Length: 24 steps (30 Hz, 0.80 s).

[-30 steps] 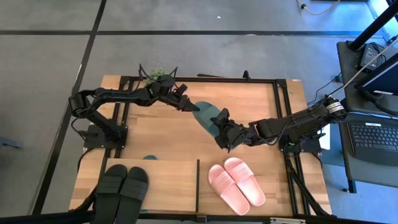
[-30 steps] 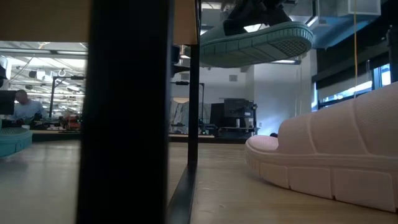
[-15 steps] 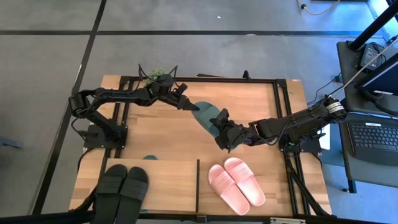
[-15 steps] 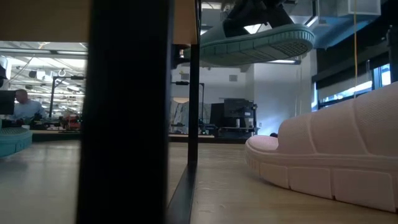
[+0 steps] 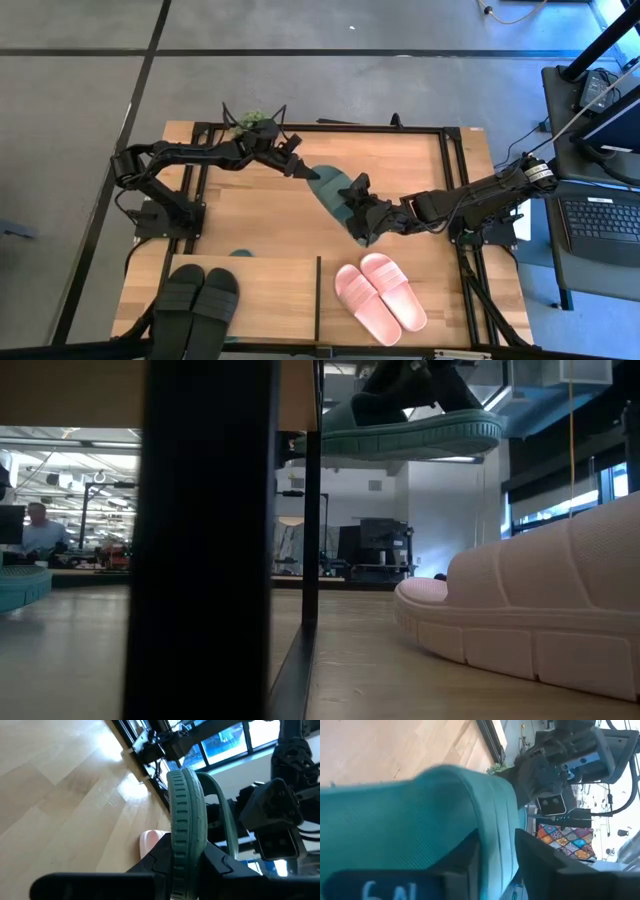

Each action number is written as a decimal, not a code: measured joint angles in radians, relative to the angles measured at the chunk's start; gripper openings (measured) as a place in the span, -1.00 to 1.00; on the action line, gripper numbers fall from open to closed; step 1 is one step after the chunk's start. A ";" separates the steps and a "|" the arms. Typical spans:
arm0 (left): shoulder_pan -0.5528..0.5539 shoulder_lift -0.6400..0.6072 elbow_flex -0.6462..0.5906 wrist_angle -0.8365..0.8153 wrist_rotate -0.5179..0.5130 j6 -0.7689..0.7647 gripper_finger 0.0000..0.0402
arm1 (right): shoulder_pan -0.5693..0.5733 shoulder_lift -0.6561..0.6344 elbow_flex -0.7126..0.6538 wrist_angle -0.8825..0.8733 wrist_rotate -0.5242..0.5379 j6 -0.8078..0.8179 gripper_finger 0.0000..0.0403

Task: Pick and place slides into the shelf
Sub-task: Put the green slipper under the shelf

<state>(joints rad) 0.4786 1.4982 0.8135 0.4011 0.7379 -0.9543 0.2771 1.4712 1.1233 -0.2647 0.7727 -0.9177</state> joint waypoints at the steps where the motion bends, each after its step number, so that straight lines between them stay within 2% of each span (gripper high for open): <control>1: 0.004 0.000 0.000 0.000 0.012 0.004 -0.79 | 0.000 0.000 0.000 0.000 0.000 0.001 -0.39; 3: 0.013 0.000 0.000 0.000 0.043 0.022 -0.81 | 0.000 0.000 0.000 0.000 0.017 0.011 -0.32; 8: 0.062 0.000 0.000 -0.019 0.118 0.041 -0.81 | 0.000 -0.001 0.000 -0.008 0.168 0.099 -0.17; 10: 0.085 0.000 0.000 -0.059 0.159 0.047 -0.81 | 0.000 -0.001 0.000 -0.028 0.196 0.132 -0.14; 17: 0.146 0.000 -0.001 -0.270 0.289 0.162 -0.81 | -0.002 -0.002 0.000 -0.157 0.222 0.260 -0.13; 24: 0.197 0.000 -0.001 -0.518 0.289 0.335 -0.81 | -0.001 -0.002 0.000 -0.271 0.216 0.413 -0.12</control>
<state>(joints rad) 0.6753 1.4979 0.8127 -0.1170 1.0271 -0.6192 0.2764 1.4693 1.1233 -0.5359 0.9885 -0.5050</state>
